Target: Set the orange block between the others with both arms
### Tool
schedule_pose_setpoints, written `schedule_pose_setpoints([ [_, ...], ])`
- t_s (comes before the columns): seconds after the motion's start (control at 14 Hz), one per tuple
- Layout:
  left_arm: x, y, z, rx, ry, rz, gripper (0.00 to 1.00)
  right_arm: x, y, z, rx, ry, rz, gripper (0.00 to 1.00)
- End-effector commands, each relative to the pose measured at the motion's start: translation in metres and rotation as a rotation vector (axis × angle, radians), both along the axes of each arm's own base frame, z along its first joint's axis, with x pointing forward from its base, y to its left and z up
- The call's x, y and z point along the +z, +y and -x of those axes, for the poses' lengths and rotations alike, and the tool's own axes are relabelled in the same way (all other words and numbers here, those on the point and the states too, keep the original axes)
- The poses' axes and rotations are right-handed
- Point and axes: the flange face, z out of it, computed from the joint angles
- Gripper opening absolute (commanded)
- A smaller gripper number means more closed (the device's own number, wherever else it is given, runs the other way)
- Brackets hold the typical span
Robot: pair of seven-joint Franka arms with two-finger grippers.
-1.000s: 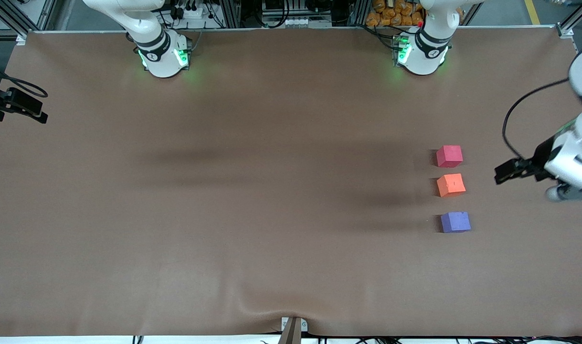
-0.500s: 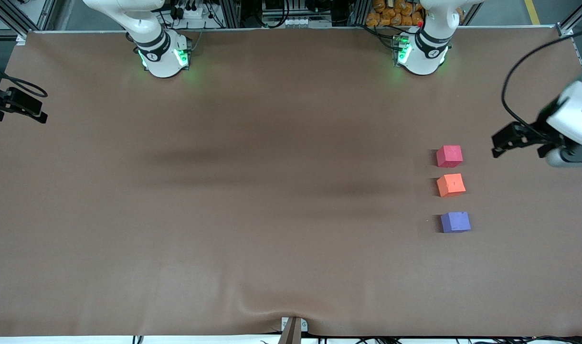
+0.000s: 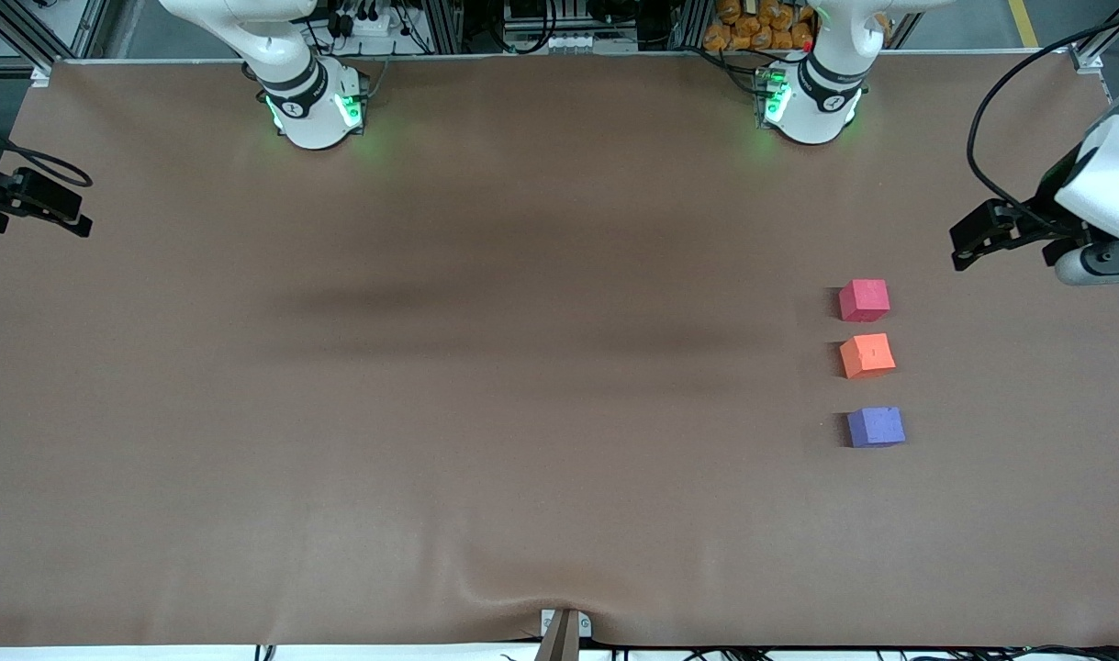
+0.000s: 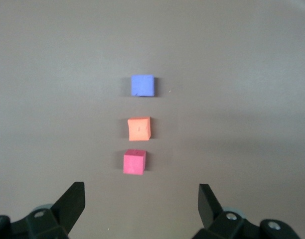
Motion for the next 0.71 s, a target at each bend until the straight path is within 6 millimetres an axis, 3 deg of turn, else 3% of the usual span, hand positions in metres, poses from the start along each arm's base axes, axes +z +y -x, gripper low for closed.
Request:
schedule_pose_setpoints([
  [0.0, -0.001, 0.016, 0.029, 0.006, 0.024, 0.001, 1.00, 0.004, 0.003, 0.001, -0.001, 0.001, 0.000, 1.00],
  [0.14, 0.005, 0.032, 0.040, -0.015, 0.024, 0.020, 1.00, 0.004, 0.003, 0.001, -0.001, 0.001, -0.002, 1.00],
  [0.29, 0.010, 0.043, 0.039, -0.045, 0.019, 0.014, 1.00, 0.004, 0.003, 0.001, -0.001, 0.001, -0.002, 1.00],
  [0.64, 0.018, 0.044, 0.040, -0.050, 0.013, 0.011, 1.00, 0.004, 0.004, -0.001, 0.001, -0.005, -0.001, 1.00],
])
